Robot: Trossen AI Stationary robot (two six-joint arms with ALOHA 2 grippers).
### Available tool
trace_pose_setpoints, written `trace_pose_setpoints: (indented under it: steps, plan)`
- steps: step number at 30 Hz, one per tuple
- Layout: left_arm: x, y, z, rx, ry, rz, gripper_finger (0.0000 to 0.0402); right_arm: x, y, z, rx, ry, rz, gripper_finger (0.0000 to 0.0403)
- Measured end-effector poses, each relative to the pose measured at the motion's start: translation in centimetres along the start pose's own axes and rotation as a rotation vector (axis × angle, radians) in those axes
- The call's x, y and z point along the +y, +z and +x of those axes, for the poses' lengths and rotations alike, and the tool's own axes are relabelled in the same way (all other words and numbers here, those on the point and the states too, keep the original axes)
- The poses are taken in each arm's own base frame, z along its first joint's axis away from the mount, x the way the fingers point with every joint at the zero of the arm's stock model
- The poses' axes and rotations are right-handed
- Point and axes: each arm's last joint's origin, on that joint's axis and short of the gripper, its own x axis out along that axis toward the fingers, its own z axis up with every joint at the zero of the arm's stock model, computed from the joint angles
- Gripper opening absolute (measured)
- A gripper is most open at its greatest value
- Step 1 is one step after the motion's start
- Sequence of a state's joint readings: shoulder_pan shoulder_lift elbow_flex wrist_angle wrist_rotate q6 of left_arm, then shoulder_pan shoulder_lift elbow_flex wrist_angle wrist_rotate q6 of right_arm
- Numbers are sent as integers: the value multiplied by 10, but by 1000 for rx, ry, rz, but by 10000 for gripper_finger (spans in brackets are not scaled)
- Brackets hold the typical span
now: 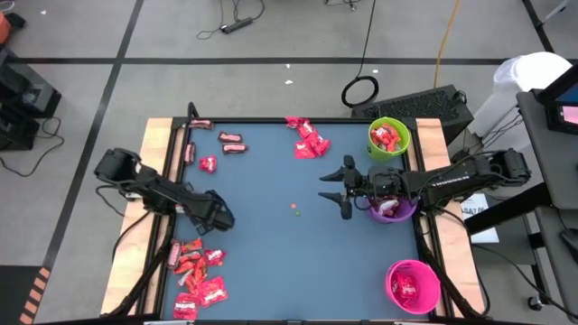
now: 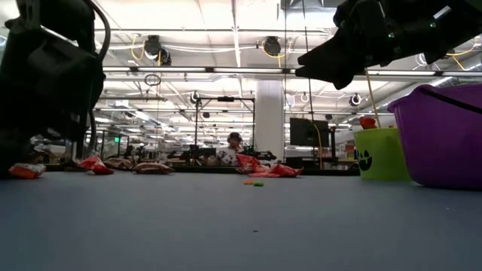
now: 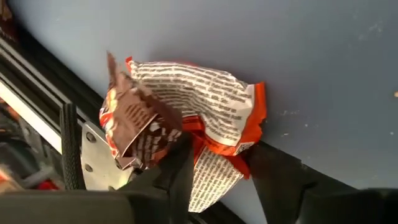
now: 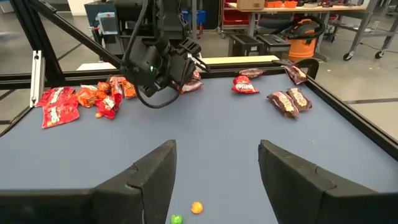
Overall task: Organize candy in baskets
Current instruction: Put the orange chocolate bar into the green bucket
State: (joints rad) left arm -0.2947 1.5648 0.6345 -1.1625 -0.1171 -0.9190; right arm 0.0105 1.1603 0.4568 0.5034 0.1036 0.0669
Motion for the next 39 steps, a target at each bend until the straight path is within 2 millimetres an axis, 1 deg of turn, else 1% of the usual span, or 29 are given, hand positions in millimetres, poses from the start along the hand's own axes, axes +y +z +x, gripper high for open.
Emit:
trace_pose_setpoints:
  steps: [4,11,13,16,19,22,27,32,36,39]
  plan:
    - [-3,2,3,20,17,48,114,0,0,0,3,0,0,215]
    - [-4,2,2,19,5,111,16,0,0,0,4,0,0,215]
    - [-4,3,1,18,4,129,7,0,0,0,4,0,0,215]
    - [-6,3,-6,4,-7,177,7,0,0,0,5,0,0,215]
    - [-10,1,-21,-8,-55,265,7,0,-1,0,6,2,0,215]
    - [-12,-2,-39,-57,-81,308,6,1,-1,0,6,6,-1,215]
    - [-14,-2,-76,-252,-160,356,6,1,-1,0,7,7,66,215]
    - [-17,3,-106,-544,-232,389,6,1,-1,0,11,10,67,221]
    - [-28,13,-121,-761,-334,477,6,6,-5,2,30,31,50,253]
    - [-37,20,-134,-926,-388,549,6,12,-9,8,21,97,20,278]
